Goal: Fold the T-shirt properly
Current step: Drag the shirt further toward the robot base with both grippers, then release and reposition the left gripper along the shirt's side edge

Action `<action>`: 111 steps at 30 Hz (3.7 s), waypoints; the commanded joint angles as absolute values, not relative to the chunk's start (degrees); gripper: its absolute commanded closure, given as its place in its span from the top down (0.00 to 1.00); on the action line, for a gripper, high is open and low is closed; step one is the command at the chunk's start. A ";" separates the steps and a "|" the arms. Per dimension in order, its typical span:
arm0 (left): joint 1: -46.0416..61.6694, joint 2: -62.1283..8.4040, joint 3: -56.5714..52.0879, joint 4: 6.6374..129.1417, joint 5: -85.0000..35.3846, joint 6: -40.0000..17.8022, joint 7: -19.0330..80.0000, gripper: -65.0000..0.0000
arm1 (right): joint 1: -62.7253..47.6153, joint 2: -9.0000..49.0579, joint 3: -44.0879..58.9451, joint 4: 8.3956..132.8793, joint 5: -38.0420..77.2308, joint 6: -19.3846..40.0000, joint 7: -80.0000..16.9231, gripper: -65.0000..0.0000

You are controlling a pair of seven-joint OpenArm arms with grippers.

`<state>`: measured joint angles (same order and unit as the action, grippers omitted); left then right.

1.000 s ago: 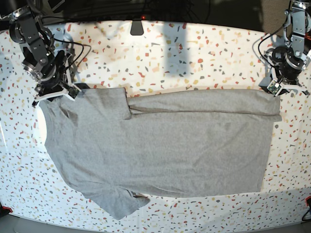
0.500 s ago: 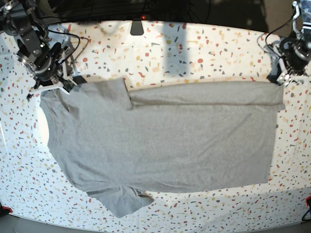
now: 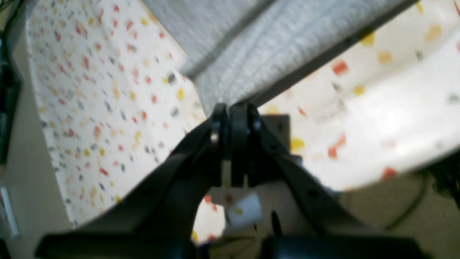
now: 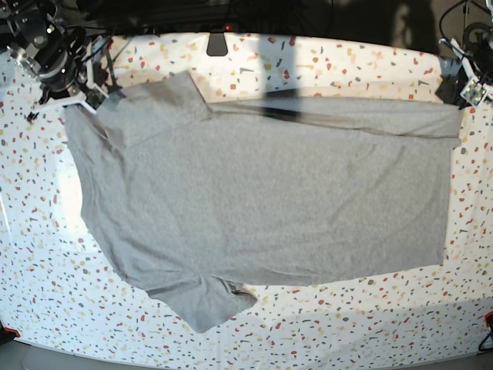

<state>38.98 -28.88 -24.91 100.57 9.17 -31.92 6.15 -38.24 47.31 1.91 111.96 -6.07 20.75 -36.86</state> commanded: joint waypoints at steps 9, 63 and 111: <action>42.87 -29.87 -25.58 101.41 8.97 -31.51 5.08 0.00 | -48.77 48.40 4.89 113.45 -5.91 14.79 -36.80 0.00; 37.17 -25.45 -25.58 101.56 12.75 -25.23 19.11 0.43 | -50.33 48.27 4.86 125.62 -5.98 24.60 -32.23 0.41; 32.36 -20.16 -25.45 112.18 -4.99 -25.56 12.29 0.43 | -50.33 48.56 -4.64 120.29 -25.23 37.50 -30.94 0.41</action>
<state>32.23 -19.51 -25.04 111.22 -4.54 -25.91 13.69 -50.04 47.79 -4.93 119.55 -24.88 37.80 -30.83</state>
